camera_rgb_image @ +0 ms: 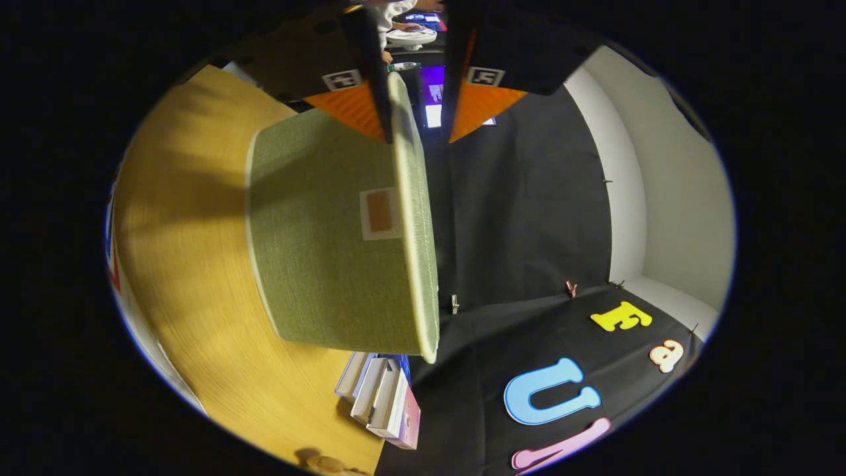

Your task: Open the storage box then place both shoes into the box .Put the left shoe in first, then the right shoe, with the right side of both shoes facing outward in a uniform manner.

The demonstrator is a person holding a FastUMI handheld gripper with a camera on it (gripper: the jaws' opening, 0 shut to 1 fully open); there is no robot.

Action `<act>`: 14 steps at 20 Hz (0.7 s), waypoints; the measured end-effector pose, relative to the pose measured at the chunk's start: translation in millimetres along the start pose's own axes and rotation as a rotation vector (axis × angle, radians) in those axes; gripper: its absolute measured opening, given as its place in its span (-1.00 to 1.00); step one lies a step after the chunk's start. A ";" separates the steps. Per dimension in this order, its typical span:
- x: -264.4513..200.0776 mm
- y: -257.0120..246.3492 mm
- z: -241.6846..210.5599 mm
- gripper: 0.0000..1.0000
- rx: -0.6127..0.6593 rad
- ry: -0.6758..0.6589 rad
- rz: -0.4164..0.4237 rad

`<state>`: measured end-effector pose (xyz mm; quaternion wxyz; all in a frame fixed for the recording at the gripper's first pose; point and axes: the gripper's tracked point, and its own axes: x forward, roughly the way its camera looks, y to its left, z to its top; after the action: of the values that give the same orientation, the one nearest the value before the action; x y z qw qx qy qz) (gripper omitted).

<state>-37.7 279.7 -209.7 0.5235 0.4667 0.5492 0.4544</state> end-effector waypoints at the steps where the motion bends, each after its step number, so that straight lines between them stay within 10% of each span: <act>1: 0.5 1.4 5.8 -0.75 -0.010 -0.031 -0.011; 14: 8.8 80.1 5.8 -0.90 -0.102 -0.108 -0.055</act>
<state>-29.1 300.5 -132.2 0.5878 0.4481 0.5089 0.4413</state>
